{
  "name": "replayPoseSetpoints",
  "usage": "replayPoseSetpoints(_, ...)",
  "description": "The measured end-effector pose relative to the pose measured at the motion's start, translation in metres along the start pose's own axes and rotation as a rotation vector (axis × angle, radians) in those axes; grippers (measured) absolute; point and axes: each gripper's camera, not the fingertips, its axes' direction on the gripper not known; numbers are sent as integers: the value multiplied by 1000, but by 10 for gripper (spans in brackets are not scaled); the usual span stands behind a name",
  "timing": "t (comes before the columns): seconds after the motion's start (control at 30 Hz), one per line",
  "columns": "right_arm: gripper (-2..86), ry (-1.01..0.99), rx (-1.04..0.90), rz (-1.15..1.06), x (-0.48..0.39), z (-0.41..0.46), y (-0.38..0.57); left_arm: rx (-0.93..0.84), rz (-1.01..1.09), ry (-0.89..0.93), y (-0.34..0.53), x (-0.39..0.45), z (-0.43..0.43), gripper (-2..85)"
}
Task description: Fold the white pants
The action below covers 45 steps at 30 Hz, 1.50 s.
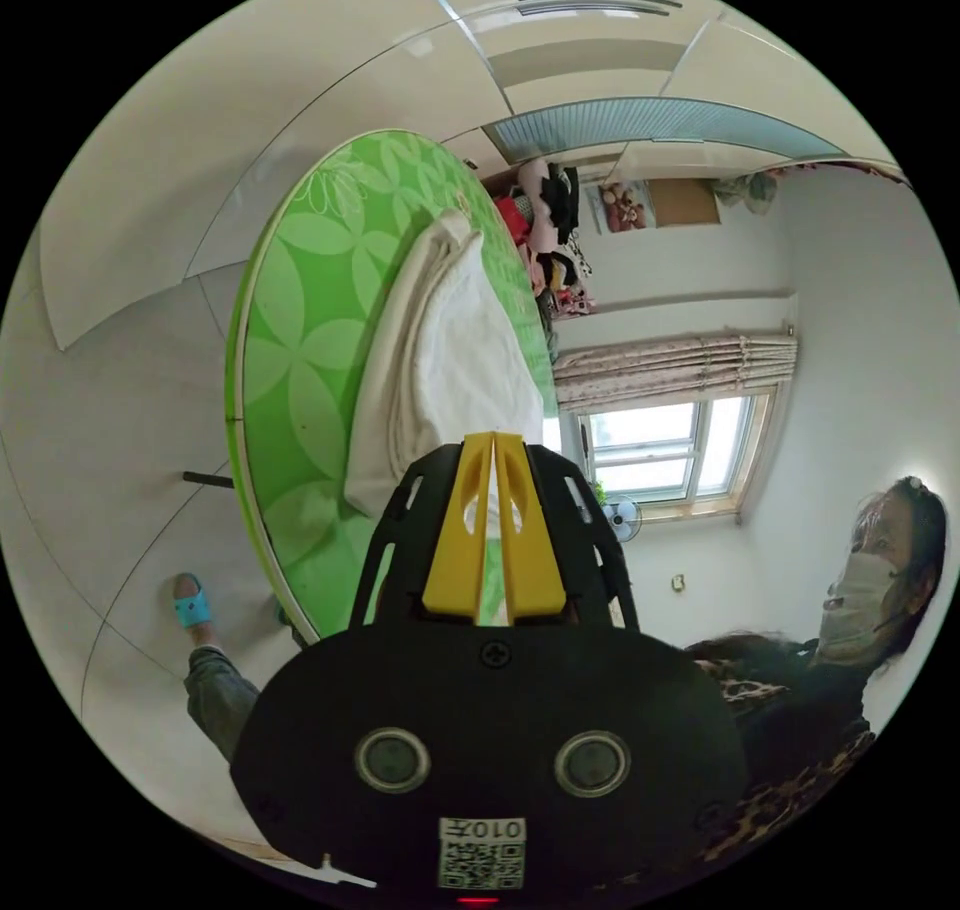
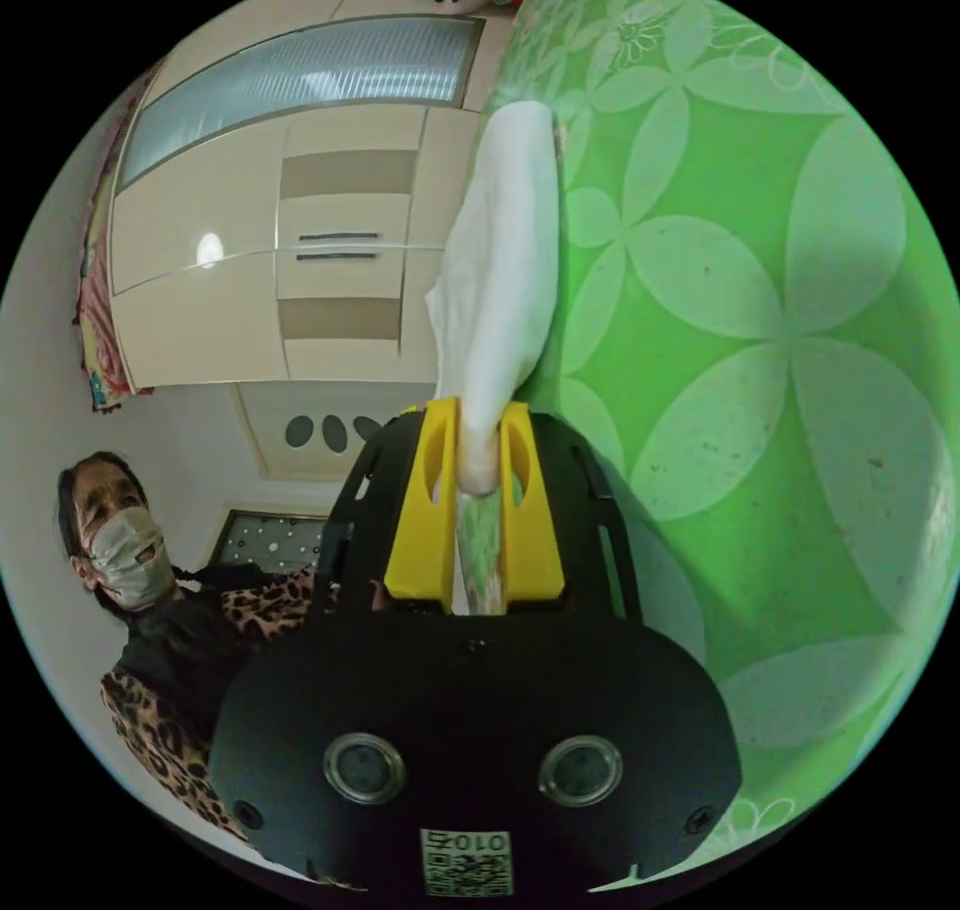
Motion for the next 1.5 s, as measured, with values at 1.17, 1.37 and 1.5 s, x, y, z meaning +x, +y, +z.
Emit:
replayPoseSetpoints(1.17,129,485,-512,-651,-219,97,23,-327,378,25,-18,92,166,97)
replayPoseSetpoints(1.37,123,854,-472,-795,-251,198,32,-278,270,102,4,70,156,101)
replayPoseSetpoints(1.5,116,983,-630,-983,-274,227,25,-304,238,126,28,70,159,108)
